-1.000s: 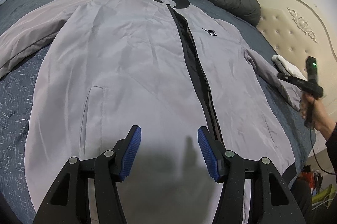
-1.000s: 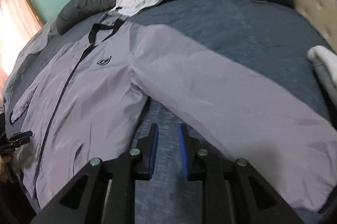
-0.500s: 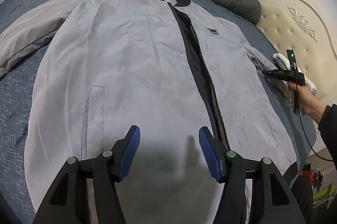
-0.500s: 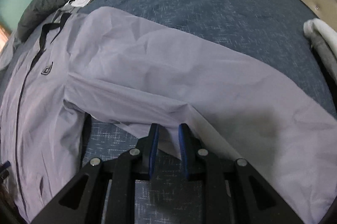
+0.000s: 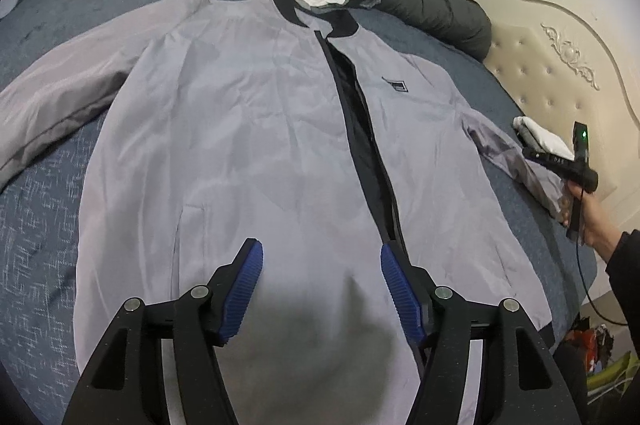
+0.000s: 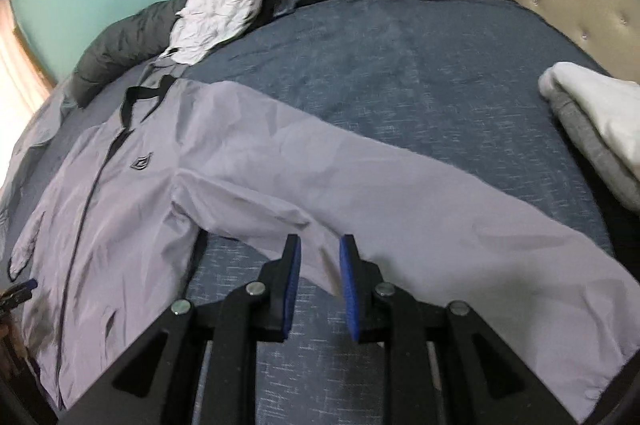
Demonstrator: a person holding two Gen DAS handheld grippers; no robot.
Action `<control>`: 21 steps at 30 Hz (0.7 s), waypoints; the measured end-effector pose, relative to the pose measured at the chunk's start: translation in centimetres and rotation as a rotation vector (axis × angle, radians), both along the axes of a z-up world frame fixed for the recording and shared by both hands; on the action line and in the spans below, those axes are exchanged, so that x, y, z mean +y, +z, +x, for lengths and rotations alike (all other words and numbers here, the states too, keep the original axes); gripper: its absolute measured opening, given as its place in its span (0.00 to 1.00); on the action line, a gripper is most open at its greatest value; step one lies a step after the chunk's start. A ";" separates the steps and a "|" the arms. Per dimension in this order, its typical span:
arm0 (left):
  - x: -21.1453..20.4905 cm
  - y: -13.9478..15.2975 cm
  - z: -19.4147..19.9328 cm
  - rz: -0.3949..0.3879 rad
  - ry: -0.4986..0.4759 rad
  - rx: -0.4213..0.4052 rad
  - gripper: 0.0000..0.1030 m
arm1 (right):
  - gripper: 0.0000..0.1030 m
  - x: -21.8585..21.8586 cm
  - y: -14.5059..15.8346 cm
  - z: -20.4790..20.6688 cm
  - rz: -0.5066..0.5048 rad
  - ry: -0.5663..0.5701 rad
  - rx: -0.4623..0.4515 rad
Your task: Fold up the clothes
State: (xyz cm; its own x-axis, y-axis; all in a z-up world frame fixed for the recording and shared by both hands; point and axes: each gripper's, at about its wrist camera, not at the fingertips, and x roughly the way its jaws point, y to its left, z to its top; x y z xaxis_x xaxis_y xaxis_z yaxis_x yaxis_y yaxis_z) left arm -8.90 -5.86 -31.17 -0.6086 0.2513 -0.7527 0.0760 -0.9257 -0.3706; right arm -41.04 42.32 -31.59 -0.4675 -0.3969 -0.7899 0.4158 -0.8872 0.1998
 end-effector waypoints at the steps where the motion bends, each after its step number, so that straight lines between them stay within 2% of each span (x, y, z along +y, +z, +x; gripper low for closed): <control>1: 0.0 0.1 -0.2 -0.002 0.000 0.002 0.64 | 0.19 -0.5 -0.4 0.0 0.009 0.010 -0.001; 6: 0.1 0.4 -2.3 -0.031 -0.023 0.011 0.65 | 0.19 -2.2 -3.4 -1.3 0.144 -0.010 -0.038; 11: -0.1 -0.5 -3.8 -0.023 -0.033 0.000 0.65 | 0.19 -2.2 -5.5 -2.3 0.145 -0.035 -0.115; 15: -0.2 -1.2 -3.7 -0.028 -0.034 -0.010 0.65 | 0.19 -1.6 -4.3 -1.1 0.136 -0.024 -0.082; 18: -0.4 -1.3 -3.5 -0.022 -0.025 -0.010 0.65 | 0.19 -1.2 -2.6 0.9 0.051 -0.008 -0.029; 20: -0.3 -1.3 -3.4 -0.021 -0.027 -0.006 0.65 | 0.24 -2.2 -2.5 2.0 0.053 0.053 -0.027; 21: -0.2 -1.3 -3.3 -0.022 -0.029 -0.004 0.65 | 0.33 -3.0 -2.8 2.4 0.083 0.076 -0.028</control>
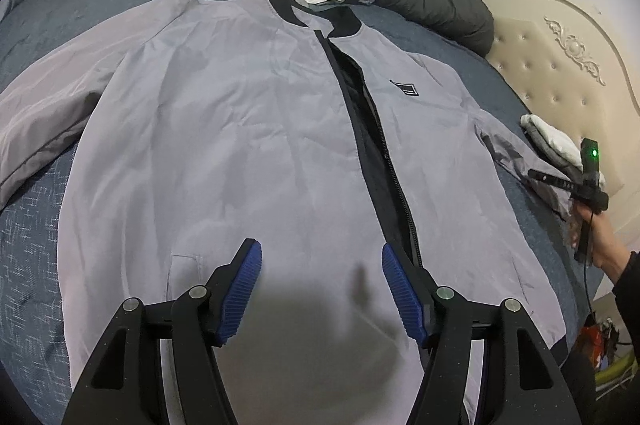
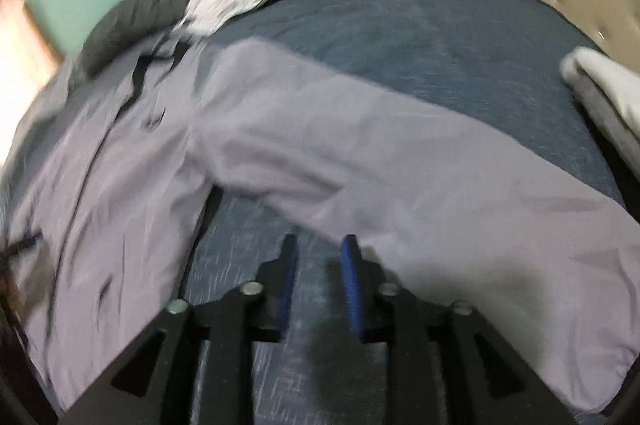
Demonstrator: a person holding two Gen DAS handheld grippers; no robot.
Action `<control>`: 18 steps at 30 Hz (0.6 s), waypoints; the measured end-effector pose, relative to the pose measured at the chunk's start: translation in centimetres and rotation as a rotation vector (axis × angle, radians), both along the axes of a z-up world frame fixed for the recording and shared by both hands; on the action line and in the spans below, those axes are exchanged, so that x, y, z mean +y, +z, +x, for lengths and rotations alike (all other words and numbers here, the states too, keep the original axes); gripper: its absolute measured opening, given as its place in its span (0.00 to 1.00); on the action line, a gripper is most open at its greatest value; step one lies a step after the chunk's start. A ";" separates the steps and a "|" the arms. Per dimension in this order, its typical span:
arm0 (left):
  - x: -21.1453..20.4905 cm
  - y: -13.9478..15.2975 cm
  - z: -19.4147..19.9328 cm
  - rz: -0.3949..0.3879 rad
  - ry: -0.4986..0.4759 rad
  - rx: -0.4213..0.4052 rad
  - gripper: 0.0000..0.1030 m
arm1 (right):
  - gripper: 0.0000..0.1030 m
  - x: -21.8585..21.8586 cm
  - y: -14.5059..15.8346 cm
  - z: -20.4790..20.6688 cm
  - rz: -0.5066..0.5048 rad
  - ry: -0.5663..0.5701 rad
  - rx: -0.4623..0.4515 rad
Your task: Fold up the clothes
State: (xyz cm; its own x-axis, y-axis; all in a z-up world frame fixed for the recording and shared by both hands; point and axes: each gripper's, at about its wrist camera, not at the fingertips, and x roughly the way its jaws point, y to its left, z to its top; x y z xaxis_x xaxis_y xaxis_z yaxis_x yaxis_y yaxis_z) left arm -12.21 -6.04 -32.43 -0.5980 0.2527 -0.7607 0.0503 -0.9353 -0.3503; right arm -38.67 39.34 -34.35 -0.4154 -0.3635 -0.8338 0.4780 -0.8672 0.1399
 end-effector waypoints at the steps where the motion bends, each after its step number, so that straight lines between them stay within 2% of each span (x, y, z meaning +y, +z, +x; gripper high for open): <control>1: 0.1 0.0 0.1 -0.001 -0.003 0.002 0.65 | 0.39 -0.7 -0.3 0.1 0.024 0.019 0.001; 3: 0.2 0.0 0.2 -0.002 -0.006 0.003 0.65 | 0.42 -1.9 -0.9 -0.2 0.072 0.025 0.013; 6: 0.2 -0.1 0.3 0.004 -0.005 -0.001 0.65 | 0.43 -3.2 -1.5 -1.5 0.097 -0.014 0.022; 11: 0.1 -0.5 0.1 0.005 -0.009 -0.010 0.65 | 0.42 -4.3 -3.3 -2.9 0.167 0.004 0.010; 12: 0.1 -0.5 0.1 0.006 -0.009 -0.011 0.65 | 0.39 -4.3 -3.5 -3.0 0.167 0.007 0.004; 14: 0.0 -0.6 0.1 0.006 -0.006 -0.012 0.65 | 0.22 -4.2 -3.7 -3.1 0.157 0.012 -0.001; 15: 0.0 -0.6 0.2 0.005 -0.006 -0.012 0.65 | 0.09 -4.0 -3.5 -3.0 0.150 0.020 -0.002; 18: 0.0 -0.6 0.2 0.008 -0.006 -0.012 0.65 | 0.03 -3.6 -2.9 -2.7 0.134 0.057 -0.005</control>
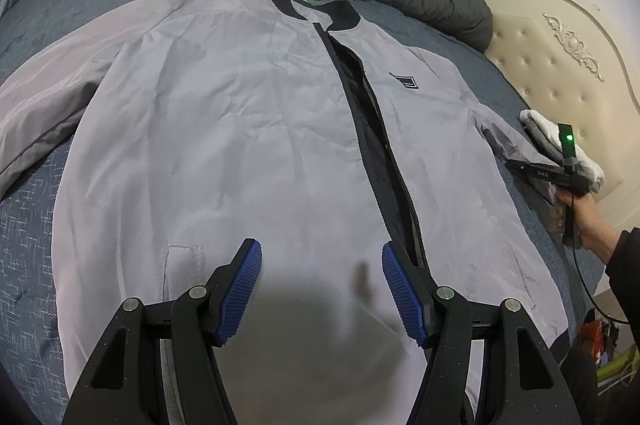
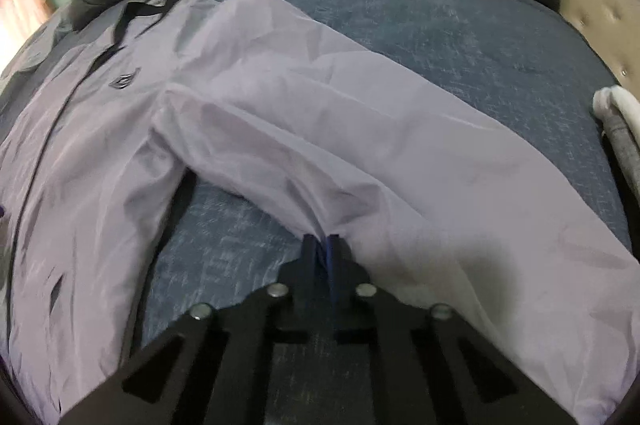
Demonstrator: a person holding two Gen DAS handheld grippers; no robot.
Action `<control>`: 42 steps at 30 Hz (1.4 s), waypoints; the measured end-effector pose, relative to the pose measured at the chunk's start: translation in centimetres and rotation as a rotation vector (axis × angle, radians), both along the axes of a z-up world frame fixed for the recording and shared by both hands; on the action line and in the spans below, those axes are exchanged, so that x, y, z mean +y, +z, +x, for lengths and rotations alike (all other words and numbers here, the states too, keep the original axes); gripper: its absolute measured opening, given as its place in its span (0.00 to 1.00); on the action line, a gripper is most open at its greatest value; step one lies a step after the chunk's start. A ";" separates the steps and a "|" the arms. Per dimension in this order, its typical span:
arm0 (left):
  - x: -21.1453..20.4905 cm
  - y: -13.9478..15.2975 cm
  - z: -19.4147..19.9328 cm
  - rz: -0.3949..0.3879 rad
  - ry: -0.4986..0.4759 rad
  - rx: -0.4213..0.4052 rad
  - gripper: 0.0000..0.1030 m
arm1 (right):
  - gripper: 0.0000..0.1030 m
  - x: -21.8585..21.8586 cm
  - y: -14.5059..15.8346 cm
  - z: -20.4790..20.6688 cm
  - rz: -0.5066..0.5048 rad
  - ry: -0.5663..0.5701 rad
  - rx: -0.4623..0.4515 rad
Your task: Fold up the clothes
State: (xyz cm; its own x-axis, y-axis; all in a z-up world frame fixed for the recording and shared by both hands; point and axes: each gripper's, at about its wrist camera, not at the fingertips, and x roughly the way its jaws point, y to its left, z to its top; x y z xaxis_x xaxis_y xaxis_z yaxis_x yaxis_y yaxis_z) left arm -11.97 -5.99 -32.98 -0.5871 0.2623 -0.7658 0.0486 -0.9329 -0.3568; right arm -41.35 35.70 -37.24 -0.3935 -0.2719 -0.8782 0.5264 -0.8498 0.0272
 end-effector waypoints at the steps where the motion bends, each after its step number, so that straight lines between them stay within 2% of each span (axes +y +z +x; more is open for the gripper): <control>1: 0.0 0.0 0.0 0.001 -0.001 0.001 0.65 | 0.03 -0.1 0.2 0.2 -0.001 0.019 -0.002; 5: 0.0 0.1 0.0 0.004 -0.004 0.002 0.65 | 0.02 -0.3 0.2 2.0 -0.016 0.109 -0.067; 9: 0.2 -0.1 -0.1 0.003 -0.009 -0.002 0.65 | 0.01 -0.3 -0.9 2.6 -0.048 0.139 -0.142; 11: 0.2 0.0 0.0 0.003 -0.010 -0.002 0.65 | 0.01 -0.3 -0.6 2.9 -0.075 0.144 -0.141; 16: 0.2 0.0 0.0 0.001 -0.007 -0.001 0.65 | 0.02 1.7 3.7 3.1 -0.143 0.054 0.068; 18: 0.4 0.0 0.1 0.000 -0.009 -0.002 0.65 | 0.03 1.5 4.0 2.7 -0.102 0.046 0.087; 20: 0.5 -0.1 0.1 -0.002 -0.009 -0.004 0.65 | 0.03 0.9 3.3 2.2 -0.051 0.043 0.077; 23: 0.5 -0.1 0.1 -0.001 -0.005 -0.003 0.65 | 0.03 0.3 1.2 1.1 0.006 -0.004 0.016; 26: 0.4 -0.2 0.2 0.000 -0.007 -0.006 0.65 | 0.03 0.1 -1.0 0.1 0.005 -0.056 -0.071; 29: 0.2 -0.2 0.2 0.004 -0.008 -0.006 0.65 | 0.03 1.0 -1.5 0.4 -0.071 -0.083 -0.118; 32: 0.2 -0.3 0.2 0.005 -0.010 -0.005 0.65 | 0.03 1.4 -0.9 0.8 -0.093 -0.035 -0.175; 34: 0.2 -0.2 0.2 0.004 -0.011 -0.005 0.65 | 0.03 1.7 0.7 1.2 -0.100 -0.021 -0.125; 37: 0.2 -0.2 0.2 0.005 -0.008 -0.001 0.65 | 0.03 3.5 3.3 1.1 -0.157 -0.084 -0.032; 40: 0.3 -0.2 0.3 0.003 -0.008 -0.004 0.65 | 0.03 4.7 3.6 -0.1 -0.131 -0.168 -0.005; 42: 0.4 -0.3 0.3 0.002 -0.007 -0.007 0.65 | 0.03 4.7 1.8 -0.6 -0.085 -0.183 -0.062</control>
